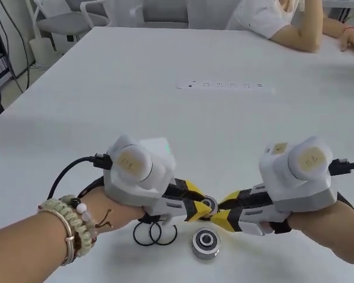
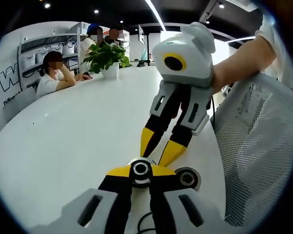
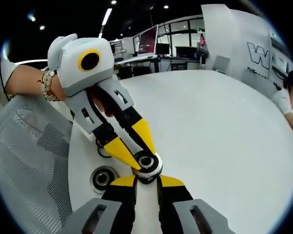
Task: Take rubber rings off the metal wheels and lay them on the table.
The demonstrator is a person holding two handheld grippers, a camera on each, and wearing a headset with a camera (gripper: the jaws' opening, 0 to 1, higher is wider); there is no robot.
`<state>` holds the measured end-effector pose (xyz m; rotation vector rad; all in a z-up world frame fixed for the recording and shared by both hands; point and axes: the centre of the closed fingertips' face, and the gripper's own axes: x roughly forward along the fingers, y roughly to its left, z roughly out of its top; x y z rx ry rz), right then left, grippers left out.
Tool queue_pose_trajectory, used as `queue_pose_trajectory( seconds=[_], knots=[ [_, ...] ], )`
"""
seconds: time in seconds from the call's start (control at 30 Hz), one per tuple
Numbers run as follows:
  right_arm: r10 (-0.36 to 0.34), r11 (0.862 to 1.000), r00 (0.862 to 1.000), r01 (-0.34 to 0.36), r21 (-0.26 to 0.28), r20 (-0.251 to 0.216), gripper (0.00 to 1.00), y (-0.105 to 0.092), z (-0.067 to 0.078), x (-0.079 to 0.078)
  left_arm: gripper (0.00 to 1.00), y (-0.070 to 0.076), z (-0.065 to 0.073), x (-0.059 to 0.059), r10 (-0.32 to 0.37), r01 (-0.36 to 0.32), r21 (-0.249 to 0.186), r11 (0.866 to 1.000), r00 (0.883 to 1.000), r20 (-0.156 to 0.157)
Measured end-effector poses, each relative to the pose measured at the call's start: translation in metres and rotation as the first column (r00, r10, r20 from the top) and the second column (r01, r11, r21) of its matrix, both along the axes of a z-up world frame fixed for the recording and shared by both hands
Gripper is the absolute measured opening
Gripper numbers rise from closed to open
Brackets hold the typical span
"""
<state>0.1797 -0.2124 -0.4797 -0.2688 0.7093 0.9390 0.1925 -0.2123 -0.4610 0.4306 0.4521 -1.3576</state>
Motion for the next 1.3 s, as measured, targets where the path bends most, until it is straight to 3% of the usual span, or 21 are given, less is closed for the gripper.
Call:
queue_pose_trajectory(
  seconds=[0.2,0.23,0.27,0.3,0.4,0.53,0.57,0.63,0.67,0.7,0.8,0.83,0.87,0.93,0.97,1.0,1.07,1.1,1.23,1.3],
  knots=[
    [0.009,1.000,1.000,-0.009,-0.011,0.001,0.09,-0.003,0.000,-0.001,0.07,0.000,0.000,0.000,0.002,-0.002,-0.003,1.000,1.000,-0.003],
    [0.004,1.000,1.000,-0.004,-0.025,0.000,0.05,-0.005,-0.002,0.000,0.07,0.000,0.000,0.000,0.003,-0.003,-0.003,1.000,1.000,-0.004],
    [-0.019,0.996,0.999,0.023,-0.083,0.040,0.00,-0.016,-0.003,0.006,0.07,0.000,0.000,0.000,0.002,-0.002,-0.004,1.000,1.000,-0.007],
    [-0.016,1.000,1.000,0.016,-0.025,-0.009,0.00,-0.009,-0.002,0.001,0.07,0.000,0.000,0.000,0.003,-0.003,-0.005,1.000,1.000,-0.006],
    [-0.010,0.999,1.000,0.010,-0.034,0.009,0.00,-0.008,-0.003,0.002,0.07,0.000,-0.001,-0.001,0.004,-0.004,-0.003,1.000,1.000,-0.005],
    [-0.106,0.994,0.993,0.106,-0.016,-0.050,0.00,-0.012,-0.003,0.006,0.07,0.000,-0.001,0.000,0.007,-0.007,-0.002,1.000,1.000,-0.004],
    [-0.163,0.986,0.981,0.165,0.013,-0.101,0.00,-0.014,-0.002,0.007,0.07,0.000,-0.001,0.000,0.008,-0.008,-0.002,1.000,1.000,-0.004],
    [-0.216,0.970,0.964,0.230,0.080,-0.152,0.00,-0.015,0.001,0.011,0.07,0.000,-0.001,0.000,0.009,-0.009,-0.001,1.000,1.000,-0.003],
    [-0.219,0.968,0.964,0.235,0.093,-0.153,0.00,-0.015,0.003,0.012,0.07,0.000,-0.001,0.000,0.008,-0.008,-0.001,1.000,1.000,-0.002],
    [-0.241,0.955,0.951,0.268,0.127,-0.195,0.00,-0.016,0.004,0.012,0.07,0.000,-0.001,0.000,0.008,-0.008,-0.001,1.000,1.000,-0.002],
    [-0.279,0.931,0.925,0.326,0.165,-0.257,0.00,-0.016,0.003,0.011,0.07,0.000,-0.001,0.000,0.009,-0.009,-0.002,1.000,1.000,-0.003],
    [-0.282,0.923,0.923,0.336,0.189,-0.263,0.00,-0.015,0.005,0.013,0.07,0.000,-0.001,0.000,0.009,-0.009,-0.002,1.000,1.000,-0.003],
    [-0.301,0.901,0.906,0.372,0.224,-0.297,0.00,-0.015,0.006,0.014,0.07,0.000,-0.001,0.000,0.009,-0.009,-0.002,1.000,1.000,-0.003],
    [-0.324,0.845,0.860,0.450,0.287,-0.395,0.00,-0.014,0.009,0.013,0.07,0.000,-0.001,0.000,0.010,-0.010,-0.001,1.000,1.000,-0.001],
    [-0.329,0.813,0.827,0.493,0.310,-0.455,0.00,-0.016,0.008,0.013,0.07,0.000,-0.001,0.000,0.009,-0.009,-0.002,1.000,1.000,-0.001],
    [-0.344,0.794,0.808,0.522,0.310,-0.479,0.00,-0.016,0.008,0.011,0.07,0.000,-0.001,0.000,0.008,-0.008,-0.002,1.000,1.000,-0.001],
    [-0.335,0.812,0.821,0.500,0.300,-0.463,0.00,-0.017,0.007,0.012,0.07,-0.001,-0.001,0.000,0.007,-0.007,-0.002,1.000,1.000,0.001],
    [-0.339,0.817,0.820,0.500,0.287,-0.462,0.00,-0.016,0.007,0.013,0.07,-0.001,-0.001,0.000,0.006,-0.006,-0.001,1.000,1.000,0.001],
    [-0.334,0.812,0.808,0.508,0.288,-0.485,0.00,-0.011,0.011,0.008,0.07,-0.001,-0.001,0.000,0.007,-0.007,-0.006,1.000,1.000,-0.001],
    [-0.342,0.818,0.808,0.507,0.272,-0.479,0.00,-0.010,0.011,0.007,0.07,-0.001,-0.001,-0.001,0.007,-0.007,-0.008,1.000,1.000,-0.001]
  ],
)
